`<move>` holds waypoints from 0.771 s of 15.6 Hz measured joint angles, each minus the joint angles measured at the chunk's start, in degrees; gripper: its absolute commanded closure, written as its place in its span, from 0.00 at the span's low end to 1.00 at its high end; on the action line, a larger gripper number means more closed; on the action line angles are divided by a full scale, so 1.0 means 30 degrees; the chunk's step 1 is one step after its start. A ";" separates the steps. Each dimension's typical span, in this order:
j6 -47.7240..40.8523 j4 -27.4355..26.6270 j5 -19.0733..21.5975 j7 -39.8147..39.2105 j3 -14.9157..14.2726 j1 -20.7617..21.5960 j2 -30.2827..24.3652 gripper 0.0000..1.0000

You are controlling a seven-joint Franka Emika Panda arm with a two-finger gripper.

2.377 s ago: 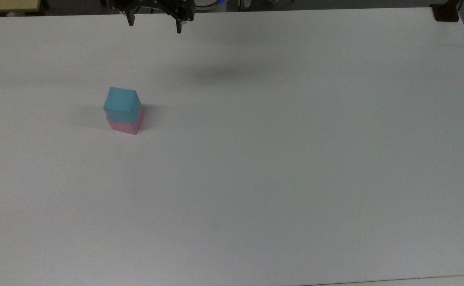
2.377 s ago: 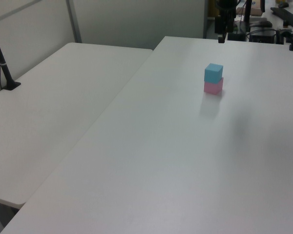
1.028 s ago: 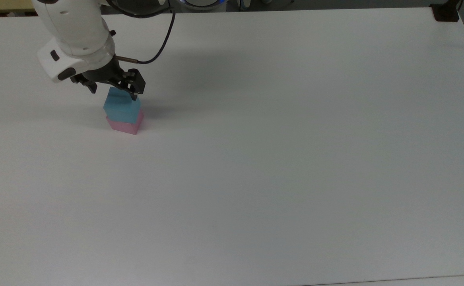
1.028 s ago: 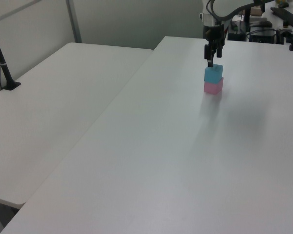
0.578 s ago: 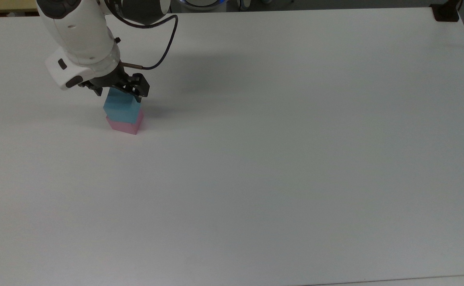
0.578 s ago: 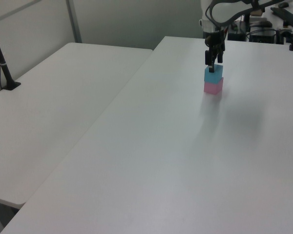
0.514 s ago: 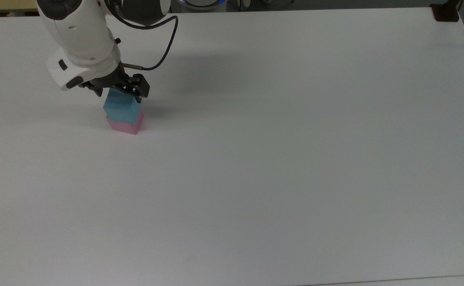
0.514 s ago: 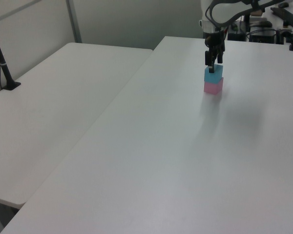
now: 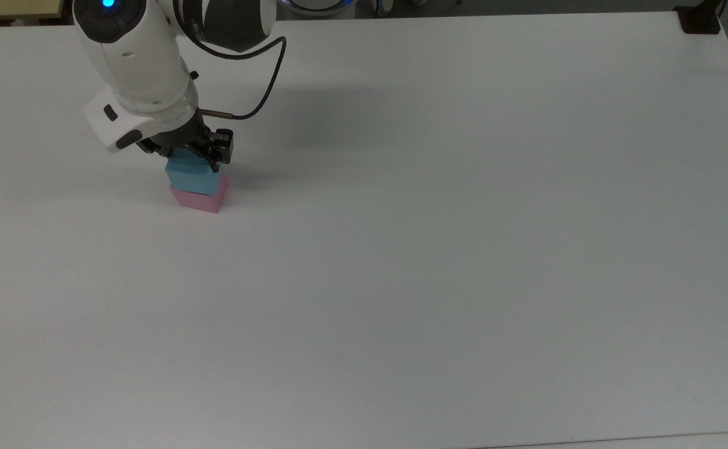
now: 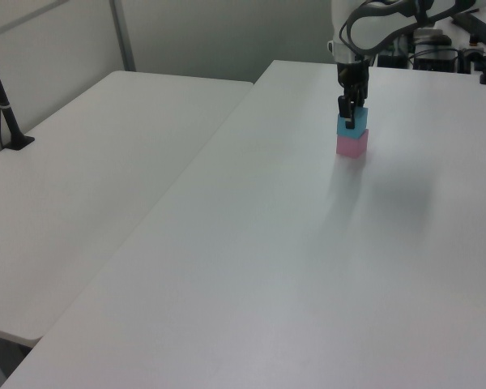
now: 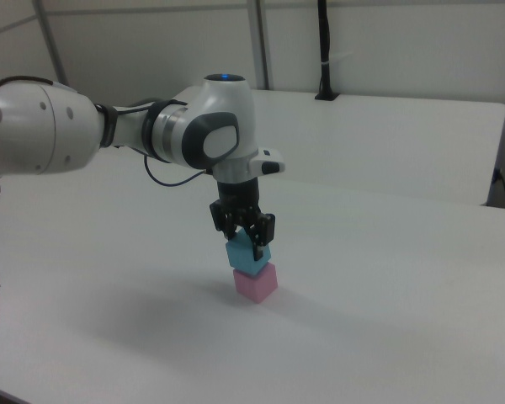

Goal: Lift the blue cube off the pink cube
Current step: 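Close the gripper on the blue cube and lift it slightly, then carry the blue cube sideways off the pink cube and set it down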

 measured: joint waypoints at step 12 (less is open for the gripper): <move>-0.0415 0.0201 0.0009 0.0115 0.0098 0.1062 -0.0369 0.70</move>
